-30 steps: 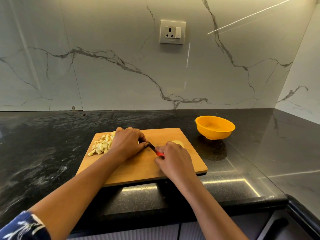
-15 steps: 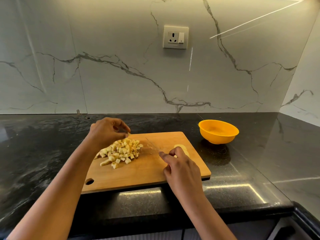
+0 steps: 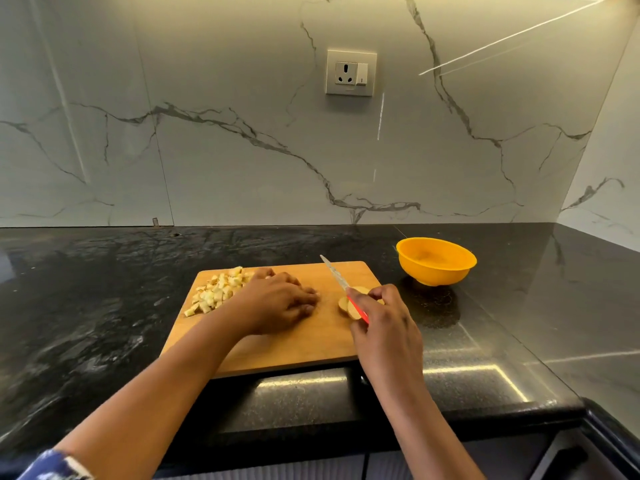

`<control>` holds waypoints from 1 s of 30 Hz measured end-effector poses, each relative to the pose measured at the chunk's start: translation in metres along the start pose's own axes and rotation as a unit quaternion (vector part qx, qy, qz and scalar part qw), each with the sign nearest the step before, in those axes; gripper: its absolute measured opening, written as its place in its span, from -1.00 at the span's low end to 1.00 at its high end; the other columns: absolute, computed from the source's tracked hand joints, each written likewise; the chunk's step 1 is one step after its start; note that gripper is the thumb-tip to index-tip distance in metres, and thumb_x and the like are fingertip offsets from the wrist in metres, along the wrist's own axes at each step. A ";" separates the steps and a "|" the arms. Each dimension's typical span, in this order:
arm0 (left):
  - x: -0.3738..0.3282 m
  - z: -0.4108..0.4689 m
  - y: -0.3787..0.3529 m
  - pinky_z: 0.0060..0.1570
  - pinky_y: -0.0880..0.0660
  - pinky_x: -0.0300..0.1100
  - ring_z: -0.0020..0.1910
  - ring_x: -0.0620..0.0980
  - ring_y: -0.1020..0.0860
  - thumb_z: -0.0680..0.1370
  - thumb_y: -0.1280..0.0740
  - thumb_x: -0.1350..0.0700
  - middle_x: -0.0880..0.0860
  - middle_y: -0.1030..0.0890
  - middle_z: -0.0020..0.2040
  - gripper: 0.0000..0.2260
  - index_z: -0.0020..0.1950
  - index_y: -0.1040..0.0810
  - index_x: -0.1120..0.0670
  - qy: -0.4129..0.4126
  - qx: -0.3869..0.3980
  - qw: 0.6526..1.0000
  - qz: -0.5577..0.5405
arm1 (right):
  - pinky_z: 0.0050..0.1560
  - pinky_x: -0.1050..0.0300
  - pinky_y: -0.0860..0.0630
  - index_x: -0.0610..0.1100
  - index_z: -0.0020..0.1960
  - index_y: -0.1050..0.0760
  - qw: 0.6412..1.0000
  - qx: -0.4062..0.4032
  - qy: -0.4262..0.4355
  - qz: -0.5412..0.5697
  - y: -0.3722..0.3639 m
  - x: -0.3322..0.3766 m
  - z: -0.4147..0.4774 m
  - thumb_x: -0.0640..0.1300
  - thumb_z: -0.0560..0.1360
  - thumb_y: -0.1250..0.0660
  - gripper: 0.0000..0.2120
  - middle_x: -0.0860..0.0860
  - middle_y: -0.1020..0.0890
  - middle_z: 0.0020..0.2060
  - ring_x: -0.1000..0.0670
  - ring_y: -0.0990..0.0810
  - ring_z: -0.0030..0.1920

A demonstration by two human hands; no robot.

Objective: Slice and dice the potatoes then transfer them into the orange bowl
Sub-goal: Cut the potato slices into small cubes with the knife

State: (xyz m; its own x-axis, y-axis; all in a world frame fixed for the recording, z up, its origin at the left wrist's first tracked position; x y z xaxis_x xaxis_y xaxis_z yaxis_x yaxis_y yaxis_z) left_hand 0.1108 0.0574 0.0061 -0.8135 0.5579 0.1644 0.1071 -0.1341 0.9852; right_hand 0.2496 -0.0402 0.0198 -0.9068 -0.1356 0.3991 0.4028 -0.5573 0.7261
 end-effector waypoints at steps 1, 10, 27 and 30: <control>0.006 0.001 0.000 0.42 0.02 0.05 0.41 -0.11 -0.26 0.63 0.02 -0.16 -0.14 -0.39 0.39 -0.62 0.40 -0.34 -0.17 0.023 0.001 0.999 0.031 | -0.02 0.32 -0.36 0.16 0.43 -0.33 1.000 0.003 -0.006 0.005 0.000 -0.002 0.000 -0.10 0.56 -0.30 -0.52 0.13 -0.35 0.16 0.14 -0.42 0.16; 0.048 -0.025 0.033 0.43 -0.02 0.03 0.34 -0.12 -0.36 0.59 -0.13 -0.16 -0.15 -0.50 0.29 -0.68 0.28 -0.49 -0.15 0.114 -0.167 0.979 -0.023 | -0.03 0.28 -0.41 0.15 0.41 -0.37 0.999 0.011 -0.035 0.029 0.000 -0.014 0.008 -0.10 0.55 -0.30 -0.55 0.12 -0.35 0.11 0.12 -0.45 0.11; 0.065 -0.039 0.041 0.06 -0.17 -0.10 0.06 -0.08 -0.49 0.54 -0.29 -0.09 -0.16 -0.61 0.02 -0.78 0.16 -0.57 -0.16 0.121 -0.243 0.962 -0.009 | -0.10 0.28 -0.26 0.11 0.38 -0.42 0.994 0.021 -0.080 0.074 0.006 -0.037 0.029 -0.15 0.54 -0.29 -0.57 0.12 -0.32 0.01 0.16 -0.32 -0.05; 0.069 -0.040 0.044 0.00 -0.19 -0.14 -0.06 -0.11 -0.52 0.52 -0.29 -0.16 -0.15 -0.61 -0.12 -0.76 0.13 -0.59 -0.14 0.123 -0.276 0.953 -0.024 | -0.08 0.25 -0.25 0.13 0.37 -0.42 0.991 0.009 -0.103 0.082 0.013 -0.050 0.040 -0.15 0.54 -0.29 -0.57 0.11 -0.33 0.00 0.14 -0.32 -0.04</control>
State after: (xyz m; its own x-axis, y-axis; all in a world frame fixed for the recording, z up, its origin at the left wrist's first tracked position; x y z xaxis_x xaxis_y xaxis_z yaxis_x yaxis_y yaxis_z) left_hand 0.0366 0.0570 0.0588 -0.9266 0.3743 0.0356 -0.1961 -0.5618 0.8037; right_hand 0.3051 -0.0082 0.0313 -0.7850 -0.0526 0.6173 0.5470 -0.5265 0.6508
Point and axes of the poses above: each hand's wrist, its own z-axis towards the middle knuckle, its own y-axis out of the back of the hand, x = y × z, the point moved 8 cm from there along z, towards the middle knuckle
